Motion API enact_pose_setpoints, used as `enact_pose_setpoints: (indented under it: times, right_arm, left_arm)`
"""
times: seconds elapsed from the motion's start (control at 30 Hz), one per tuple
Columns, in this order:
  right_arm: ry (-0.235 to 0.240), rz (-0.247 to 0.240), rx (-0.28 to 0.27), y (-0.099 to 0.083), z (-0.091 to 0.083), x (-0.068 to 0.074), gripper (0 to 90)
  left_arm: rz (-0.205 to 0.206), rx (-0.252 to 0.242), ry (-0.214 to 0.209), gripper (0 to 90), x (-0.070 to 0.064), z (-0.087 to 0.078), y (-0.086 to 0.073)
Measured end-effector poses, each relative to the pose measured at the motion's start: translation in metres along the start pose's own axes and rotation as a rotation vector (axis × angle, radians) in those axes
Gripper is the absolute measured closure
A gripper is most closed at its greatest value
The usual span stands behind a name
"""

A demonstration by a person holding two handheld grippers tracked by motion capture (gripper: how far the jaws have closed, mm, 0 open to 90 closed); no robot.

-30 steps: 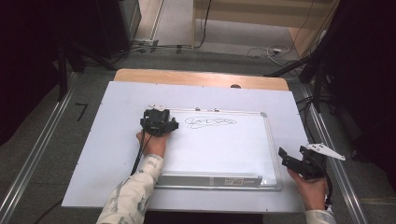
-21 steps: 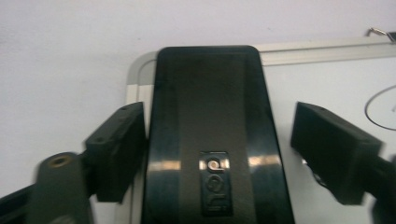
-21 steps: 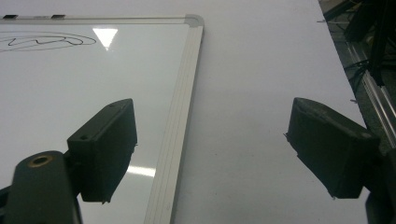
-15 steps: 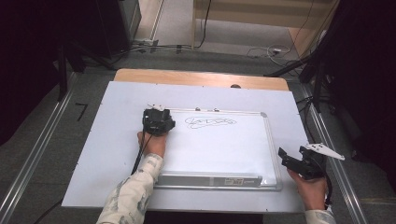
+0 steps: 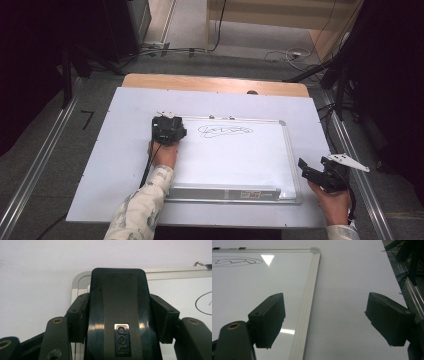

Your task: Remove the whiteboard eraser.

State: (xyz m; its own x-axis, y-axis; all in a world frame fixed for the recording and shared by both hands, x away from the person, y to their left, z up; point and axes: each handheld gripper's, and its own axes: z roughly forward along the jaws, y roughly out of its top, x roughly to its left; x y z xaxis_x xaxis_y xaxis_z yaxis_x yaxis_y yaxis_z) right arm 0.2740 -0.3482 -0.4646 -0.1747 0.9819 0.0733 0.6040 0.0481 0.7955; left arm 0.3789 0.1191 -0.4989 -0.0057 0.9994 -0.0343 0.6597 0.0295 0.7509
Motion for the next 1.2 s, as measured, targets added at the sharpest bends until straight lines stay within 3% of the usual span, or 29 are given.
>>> enact_pose_setpoints:
  times: [0.57,0.7,0.87,1.2]
  right_arm:
    - [-0.004,0.004,-0.004,-0.001,-0.002,-0.001,14.6]
    - [-0.004,0.012,-0.006,-0.001,-0.003,-0.003,14.6]
    - [-0.008,0.014,-0.008,-0.002,-0.004,-0.003,14.6]
    - [-0.005,0.013,-0.006,-0.002,-0.004,-0.002,14.7]
  left_arm:
    - [0.022,0.012,-0.039,40.4,0.002,-0.003,0.001]
    - [0.02,-0.032,-0.054,40.4,0.002,-0.014,0.007]
    - [0.029,-0.048,-0.075,40.4,0.001,-0.024,0.011]
    - [0.047,-0.041,-0.099,40.3,-0.003,-0.033,0.012]
